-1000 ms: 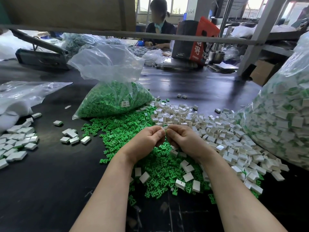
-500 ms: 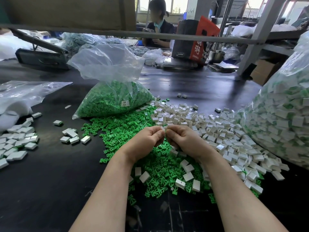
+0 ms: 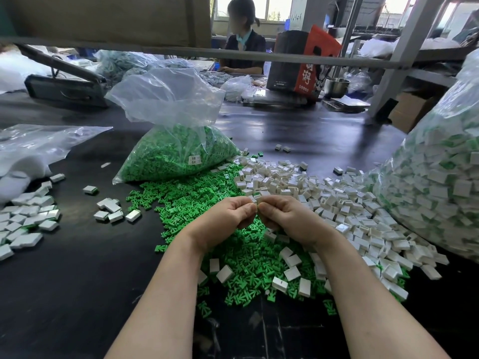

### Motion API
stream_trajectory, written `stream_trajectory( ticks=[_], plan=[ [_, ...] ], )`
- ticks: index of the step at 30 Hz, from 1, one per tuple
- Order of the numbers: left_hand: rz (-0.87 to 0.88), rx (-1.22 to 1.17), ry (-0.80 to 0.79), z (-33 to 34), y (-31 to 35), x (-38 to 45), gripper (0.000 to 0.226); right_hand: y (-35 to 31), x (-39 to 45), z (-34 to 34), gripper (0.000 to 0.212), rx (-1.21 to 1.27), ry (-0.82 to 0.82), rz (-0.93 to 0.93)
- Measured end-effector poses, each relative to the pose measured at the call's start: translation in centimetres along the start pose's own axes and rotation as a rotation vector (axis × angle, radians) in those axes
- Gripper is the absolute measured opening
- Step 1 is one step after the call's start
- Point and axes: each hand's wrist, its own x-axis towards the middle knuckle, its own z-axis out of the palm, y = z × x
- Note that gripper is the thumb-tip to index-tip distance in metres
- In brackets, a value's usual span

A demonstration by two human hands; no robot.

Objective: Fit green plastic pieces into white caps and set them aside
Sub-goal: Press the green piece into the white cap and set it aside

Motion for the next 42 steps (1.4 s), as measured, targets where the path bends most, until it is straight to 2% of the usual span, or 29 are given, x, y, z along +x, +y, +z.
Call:
stream_trajectory(
  ticks=[5, 12, 17, 21, 24, 28, 35, 42],
  plan=[
    [-0.008, -0.021, -0.047, -0.2, -0.2, 0.2, 0.022, 0.2, 0.0, -0.4, 0.029, 0.025, -0.053, 0.001],
    [-0.011, -0.044, -0.085, -0.3, -0.1, 0.1, 0.035, 0.2, -0.2, -0.5, 0.024, 0.039, -0.067, 0.017],
    [-0.024, -0.055, -0.088, -0.3, -0.1, 0.0, 0.025, 0.0, -0.2, -0.4, 0.026, 0.035, -0.063, 0.02],
    [-0.019, -0.058, -0.076, -0.2, 0.0, 0.0, 0.026, 0.1, 0.0, -0.4, 0.034, 0.014, -0.038, 0.03],
    [-0.026, -0.068, -0.072, -0.2, 0.0, 0.0, 0.024, 0.0, -0.1, -0.3, 0.03, -0.001, -0.041, 0.033],
    [-0.031, -0.024, -0.065, -0.2, 0.1, -0.1, 0.033, -0.3, -0.1, 0.0, 0.027, -0.045, -0.045, 0.015],
    [-0.022, 0.017, -0.057, -0.1, 0.2, 0.0, 0.021, -0.5, -0.3, 0.0, 0.024, 0.015, -0.038, 0.032],
    [-0.007, -0.075, 0.048, -0.3, -0.6, 0.3, 0.025, -1.1, -0.1, 0.9, 0.027, 0.041, 0.043, 0.003]
  ],
)
